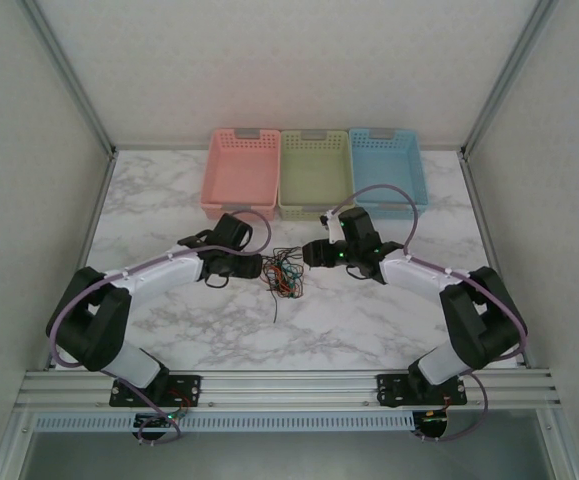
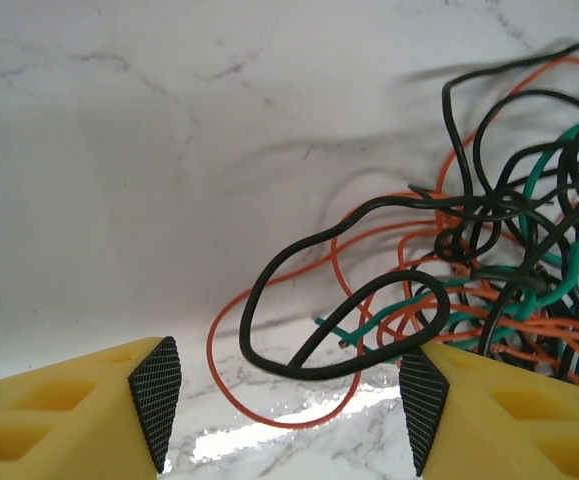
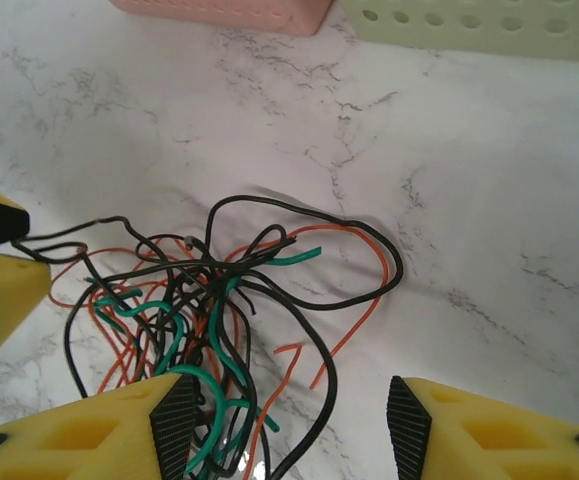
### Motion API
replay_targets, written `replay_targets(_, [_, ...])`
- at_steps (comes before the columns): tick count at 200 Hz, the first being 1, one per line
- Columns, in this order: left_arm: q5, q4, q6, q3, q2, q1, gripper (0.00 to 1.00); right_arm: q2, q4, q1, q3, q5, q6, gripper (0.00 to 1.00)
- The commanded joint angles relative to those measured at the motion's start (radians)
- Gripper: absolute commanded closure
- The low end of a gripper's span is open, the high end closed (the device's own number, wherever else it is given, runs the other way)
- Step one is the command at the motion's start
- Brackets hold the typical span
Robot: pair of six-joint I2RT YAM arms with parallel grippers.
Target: Untangle the cables
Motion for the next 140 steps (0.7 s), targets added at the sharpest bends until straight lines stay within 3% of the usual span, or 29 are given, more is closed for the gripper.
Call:
replay_targets(1, [0.01, 0.063, 0.044, -0.005, 0.012, 0.005, 0.38, 0.017, 0.039, -0.004, -0.016, -0.014, 0.004, 0.44])
replay_targets(22, [0.025, 0.101, 0.037, -0.024, 0.006, 0.005, 0.47, 0.025, 0.048, -0.005, -0.019, -0.014, 0.013, 0.44])
replay_targets(48, [0.13, 0.123, 0.024, -0.019, 0.031, 0.0, 0.62, 0.032, 0.05, -0.004, -0.014, -0.018, 0.016, 0.44])
replay_targets(110, [0.196, 0.132, -0.074, -0.115, -0.089, -0.019, 0.76, 0.017, 0.042, -0.004, -0.016, -0.004, 0.015, 0.45])
replay_targets(140, [0.198, 0.115, -0.133, -0.175, -0.179, -0.033, 0.78, 0.02, 0.045, -0.004, -0.014, -0.005, 0.025, 0.48])
